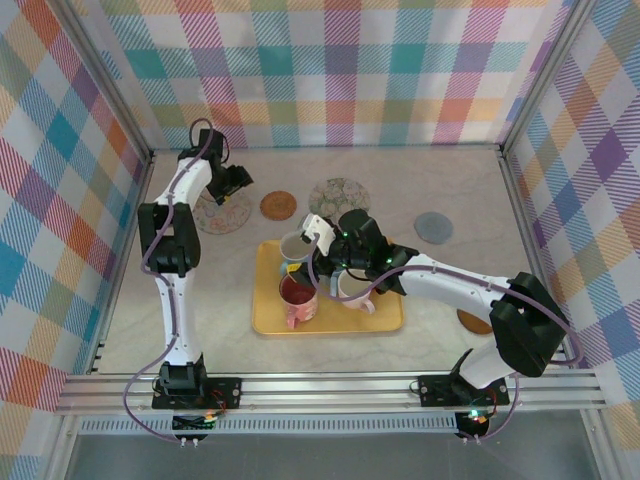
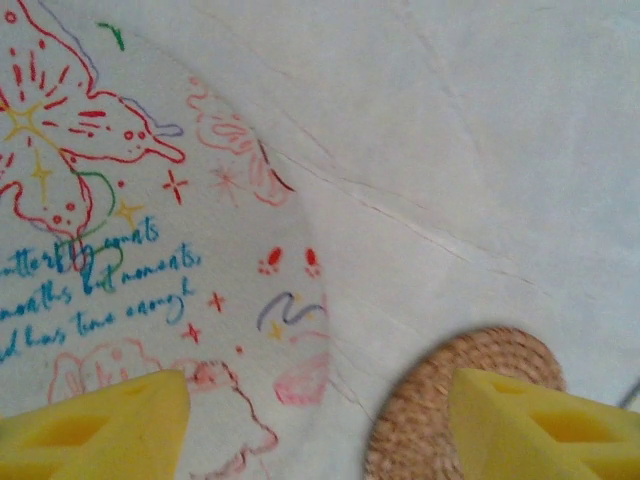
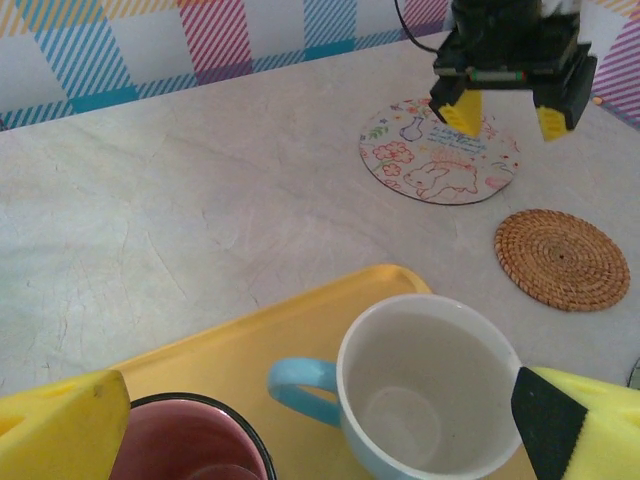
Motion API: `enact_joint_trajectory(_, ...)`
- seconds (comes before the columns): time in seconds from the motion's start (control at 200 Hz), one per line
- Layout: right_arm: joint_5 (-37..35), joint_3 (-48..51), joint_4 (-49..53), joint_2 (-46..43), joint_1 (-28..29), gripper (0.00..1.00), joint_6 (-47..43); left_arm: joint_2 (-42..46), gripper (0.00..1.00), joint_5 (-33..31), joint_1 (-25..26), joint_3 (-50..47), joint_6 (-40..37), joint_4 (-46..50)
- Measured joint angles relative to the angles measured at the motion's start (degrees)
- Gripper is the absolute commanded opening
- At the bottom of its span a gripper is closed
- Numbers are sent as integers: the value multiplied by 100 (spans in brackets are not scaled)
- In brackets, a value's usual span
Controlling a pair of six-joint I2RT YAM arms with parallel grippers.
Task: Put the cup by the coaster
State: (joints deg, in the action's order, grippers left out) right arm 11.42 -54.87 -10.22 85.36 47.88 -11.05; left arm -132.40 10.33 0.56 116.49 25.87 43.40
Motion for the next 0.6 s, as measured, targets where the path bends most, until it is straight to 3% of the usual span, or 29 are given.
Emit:
enact_joint_trajectory(0.215, -170, 0, -35, -109, -87, 99, 122, 828, 84, 256, 85, -468, -341, -74)
enact_joint_trajectory(0.485, -295, 0, 15, -468, -389, 99, 120, 2142, 100, 527, 470, -1246, -1344, -376)
enact_joint_trajectory(0.6, -354, 0, 138, -688, -595, 99, 116, 2771, 100, 575, 634, -1716, -1735, -592)
